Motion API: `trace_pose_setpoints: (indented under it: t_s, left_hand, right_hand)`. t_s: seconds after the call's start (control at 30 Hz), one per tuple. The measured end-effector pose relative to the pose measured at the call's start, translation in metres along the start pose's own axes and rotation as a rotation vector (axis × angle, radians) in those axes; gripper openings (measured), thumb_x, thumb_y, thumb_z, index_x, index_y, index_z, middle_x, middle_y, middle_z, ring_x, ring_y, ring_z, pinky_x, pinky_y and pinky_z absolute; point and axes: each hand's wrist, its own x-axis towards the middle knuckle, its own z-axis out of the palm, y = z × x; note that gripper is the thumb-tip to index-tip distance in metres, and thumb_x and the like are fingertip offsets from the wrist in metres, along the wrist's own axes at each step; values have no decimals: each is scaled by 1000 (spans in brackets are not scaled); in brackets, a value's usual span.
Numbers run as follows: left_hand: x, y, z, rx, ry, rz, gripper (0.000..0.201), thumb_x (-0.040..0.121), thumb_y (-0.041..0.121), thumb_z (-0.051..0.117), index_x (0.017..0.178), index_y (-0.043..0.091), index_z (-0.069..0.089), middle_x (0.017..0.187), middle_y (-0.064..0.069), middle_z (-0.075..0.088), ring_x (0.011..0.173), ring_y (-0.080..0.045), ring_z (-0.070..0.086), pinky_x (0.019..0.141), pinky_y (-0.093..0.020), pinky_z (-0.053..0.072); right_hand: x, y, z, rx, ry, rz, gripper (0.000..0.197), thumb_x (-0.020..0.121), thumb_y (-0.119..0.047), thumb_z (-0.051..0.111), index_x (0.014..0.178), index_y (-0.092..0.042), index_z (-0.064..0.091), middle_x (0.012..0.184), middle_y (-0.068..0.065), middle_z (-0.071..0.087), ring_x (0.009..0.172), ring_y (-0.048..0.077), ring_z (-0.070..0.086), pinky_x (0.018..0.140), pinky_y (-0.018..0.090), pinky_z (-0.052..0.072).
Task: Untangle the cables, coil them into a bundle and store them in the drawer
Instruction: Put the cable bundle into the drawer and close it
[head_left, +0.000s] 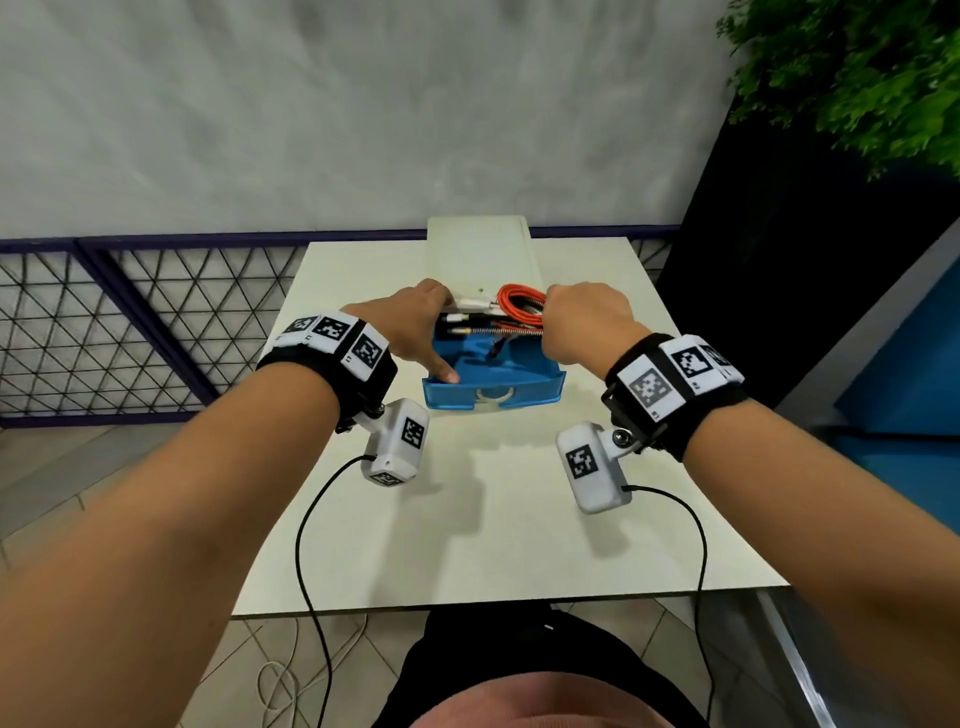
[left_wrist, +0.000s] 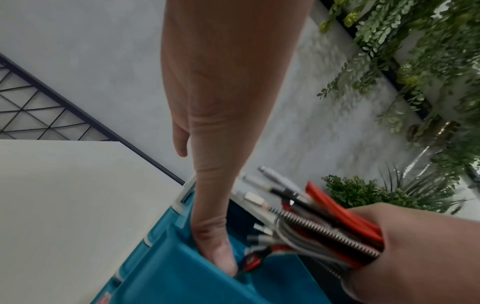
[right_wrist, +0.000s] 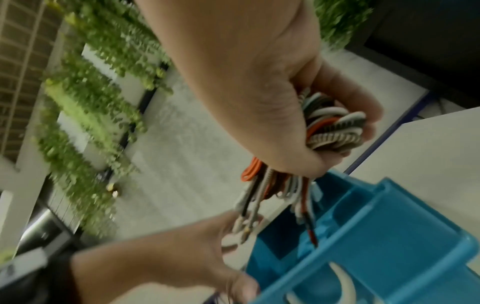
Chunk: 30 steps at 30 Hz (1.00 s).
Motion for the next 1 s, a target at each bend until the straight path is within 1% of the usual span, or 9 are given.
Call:
trace_pose_setpoints:
  t_s: [0.13, 0.23, 0.37, 0.47, 0.53, 0.7, 0.77, 0.87, 1.0]
  left_hand:
    - [-2, -3, 0, -67, 6, 11, 106, 48, 53, 86, 134, 17, 36, 138, 2, 37, 123, -22, 45, 104, -43, 41]
    - [-1, -6, 1, -117, 18, 16, 103, 54, 46, 87, 138, 16, 35, 142, 1, 37, 127, -22, 43, 106, -39, 39]
    - [-1, -5, -1, -92, 87, 55, 88, 66, 43, 81, 139, 16, 40, 145, -2, 41, 131, -22, 41, 107, -34, 35]
    - [-1, -4, -2, -102, 128, 144, 61, 79, 35, 72, 135, 23, 49, 135, 1, 54, 123, -21, 48, 96, -30, 38]
    - [-3, -4, -2, -87, 135, 189, 48, 87, 32, 64, 133, 27, 53, 128, 0, 59, 115, -20, 52, 86, -27, 35]
    - [-2, -3, 2, -77, 158, 104, 39, 93, 44, 49, 115, 18, 68, 130, -13, 56, 109, -30, 57, 92, -40, 43]
    - [2, -3, 9, -35, 200, 59, 41, 89, 47, 55, 111, 15, 68, 124, -13, 61, 105, -29, 58, 80, -39, 44]
    - [9, 3, 20, 38, 307, -15, 39, 86, 44, 61, 106, 11, 63, 102, -11, 67, 95, -29, 59, 65, -32, 34]
    - [14, 12, 29, 59, 404, -124, 32, 85, 37, 59, 102, 9, 54, 97, -15, 66, 92, -34, 61, 61, -32, 35]
  right_hand:
    - [0, -18, 6, -176, -1, -38, 25, 93, -11, 50, 117, -7, 56, 119, 7, 60, 108, 24, 60, 70, 29, 39]
    - [2, -30, 11, -266, -8, -54, 21, 93, -9, 50, 111, -8, 60, 115, 2, 64, 103, 21, 63, 64, 27, 42]
    - [6, -50, 14, -393, -27, -87, 21, 92, -10, 49, 109, -8, 61, 110, 3, 64, 94, 22, 65, 73, 29, 53]
    - [10, -63, 11, -449, -47, -111, 23, 91, -13, 49, 109, -9, 62, 109, 2, 64, 89, 22, 66, 63, 31, 53]
    - [12, -68, 11, -440, -70, -107, 23, 91, -15, 48, 110, -10, 62, 110, 1, 65, 92, 21, 66, 66, 32, 54]
    - [16, -70, 25, -257, -67, -69, 26, 93, -19, 51, 115, -11, 62, 113, 1, 64, 100, 20, 65, 66, 31, 52]
    - [19, -68, 27, -164, -79, -51, 43, 91, -36, 59, 125, -9, 57, 120, 4, 60, 107, 22, 61, 69, 32, 51]
    - [16, -62, 29, 5, -90, -18, 102, 79, -65, 63, 145, 3, 26, 136, 13, 47, 121, 27, 53, 82, 36, 49]
    - [3, -59, 47, 249, 1, -46, 101, 84, -60, 59, 148, 3, 13, 150, 23, 28, 135, 36, 37, 101, 41, 40]
